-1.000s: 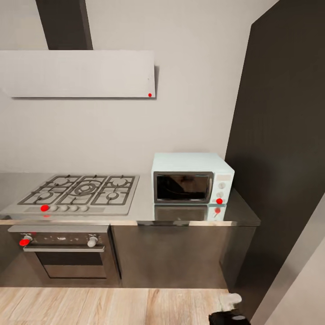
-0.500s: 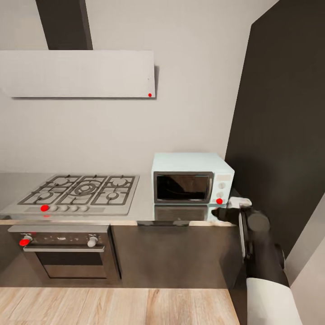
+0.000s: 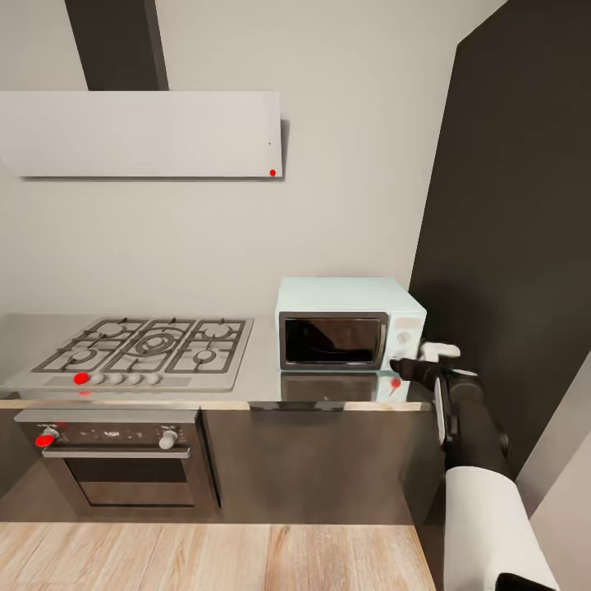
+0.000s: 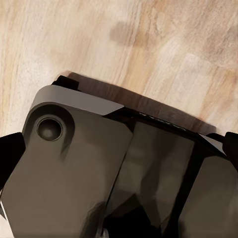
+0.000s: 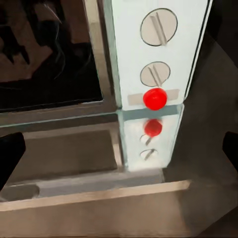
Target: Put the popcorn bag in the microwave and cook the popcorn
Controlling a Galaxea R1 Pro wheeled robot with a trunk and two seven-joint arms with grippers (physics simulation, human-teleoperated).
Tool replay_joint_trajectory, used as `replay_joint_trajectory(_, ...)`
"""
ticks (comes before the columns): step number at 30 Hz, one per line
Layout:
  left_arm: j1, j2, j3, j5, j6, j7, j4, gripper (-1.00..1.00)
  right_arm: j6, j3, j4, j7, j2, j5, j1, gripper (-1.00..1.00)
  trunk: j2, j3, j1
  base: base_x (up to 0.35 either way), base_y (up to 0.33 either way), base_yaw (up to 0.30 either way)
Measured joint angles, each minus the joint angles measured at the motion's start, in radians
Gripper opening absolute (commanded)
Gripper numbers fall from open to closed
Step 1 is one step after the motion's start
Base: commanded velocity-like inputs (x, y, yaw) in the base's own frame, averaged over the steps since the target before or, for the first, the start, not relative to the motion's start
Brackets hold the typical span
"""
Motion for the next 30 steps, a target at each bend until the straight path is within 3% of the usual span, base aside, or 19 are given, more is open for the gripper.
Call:
replay_joint_trajectory(3,0.0,0.0,0.0,0.0,0.0,0.0,0.0,1.0,-0.076,-0.05,0.055,0.008,-0.008,0.004,0.004,1.0,0.0,0.0,0.0,0.0,0.0,0.0)
replay_joint_trajectory(6,0.0,0.0,0.0,0.0,0.0,0.0,0.0,1.0,-0.168,-0.068,0.102,0.013,-0.024,0.01,0.002,1.0,0.0,0.0,0.0,0.0,0.0,0.0)
replay_joint_trajectory(9,0.0,0.001,0.002,0.001,0.0,0.0,0.0,1.0,-0.202,-0.071,0.121,0.017,-0.029,0.015,0.0,1.0,0.0,0.0,0.0,0.0,0.0,0.0)
replay_joint_trajectory(15,0.0,0.001,0.004,0.001,0.0,0.0,0.0,1.0,-0.217,-0.07,0.192,0.022,-0.032,0.041,0.0,1.0,0.0,0.0,0.0,0.0,0.0,0.0)
replay_joint_trajectory(30,0.0,0.002,0.005,0.001,0.0,0.0,0.0,1.0,-0.217,-0.07,0.226,0.021,-0.034,0.041,0.0,1.0,0.0,0.0,0.0,0.038,0.0,0.0)
